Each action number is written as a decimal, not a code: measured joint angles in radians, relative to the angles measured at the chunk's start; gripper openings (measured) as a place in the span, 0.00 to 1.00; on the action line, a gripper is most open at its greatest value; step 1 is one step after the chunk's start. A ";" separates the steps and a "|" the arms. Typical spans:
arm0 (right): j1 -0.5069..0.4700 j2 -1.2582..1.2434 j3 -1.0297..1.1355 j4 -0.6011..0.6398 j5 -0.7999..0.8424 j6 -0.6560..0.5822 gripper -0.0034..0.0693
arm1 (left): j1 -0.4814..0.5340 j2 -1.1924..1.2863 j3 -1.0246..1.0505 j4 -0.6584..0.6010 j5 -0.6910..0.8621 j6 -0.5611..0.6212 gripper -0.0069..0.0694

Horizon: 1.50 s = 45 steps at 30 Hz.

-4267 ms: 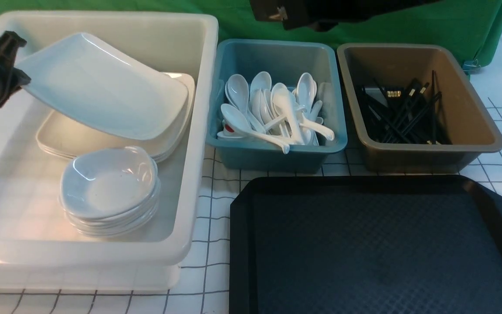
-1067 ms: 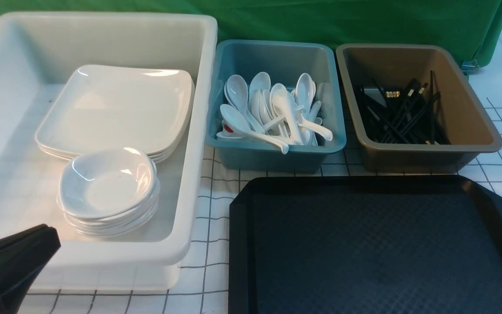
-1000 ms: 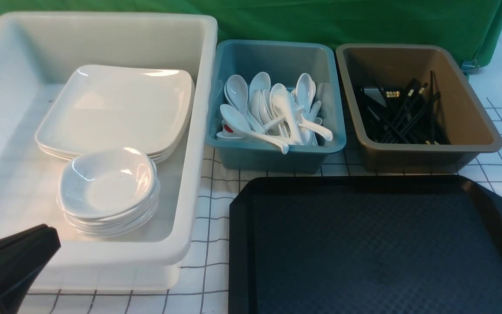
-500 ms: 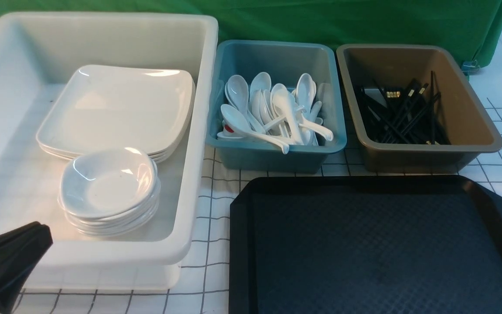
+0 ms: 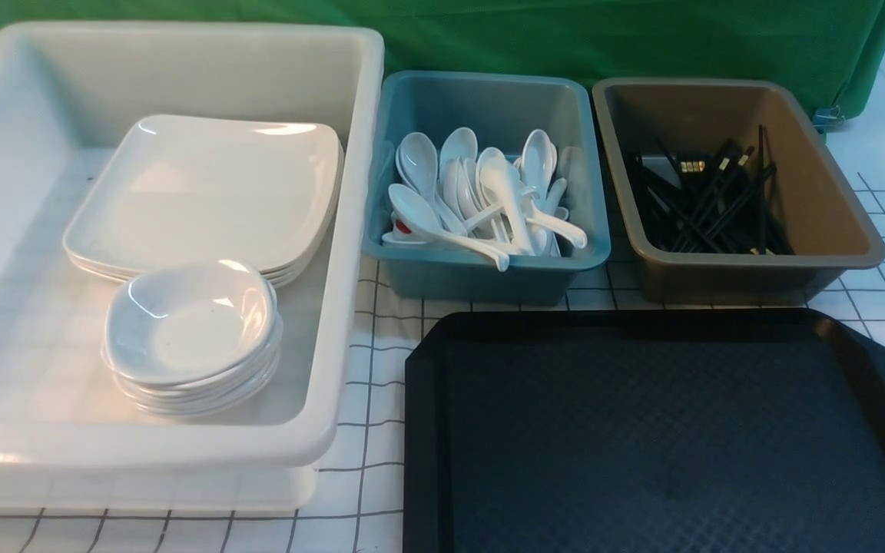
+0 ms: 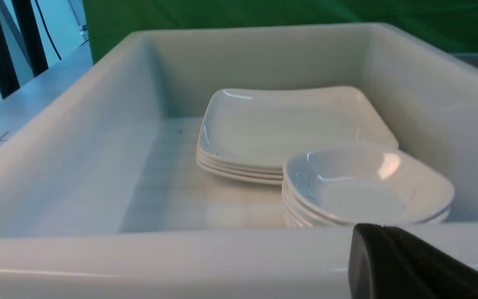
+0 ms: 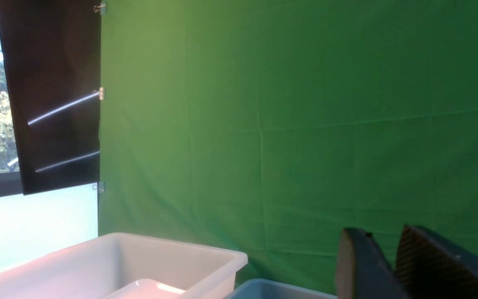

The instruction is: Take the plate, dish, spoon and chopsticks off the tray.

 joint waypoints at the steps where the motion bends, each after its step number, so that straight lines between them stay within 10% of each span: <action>1: 0.000 0.000 0.000 0.000 0.000 0.000 0.27 | -0.009 0.000 0.005 0.013 0.010 -0.007 0.09; 45: 0.000 0.000 0.000 0.090 -0.009 -0.052 0.38 | -0.101 0.000 0.010 0.035 0.030 -0.019 0.12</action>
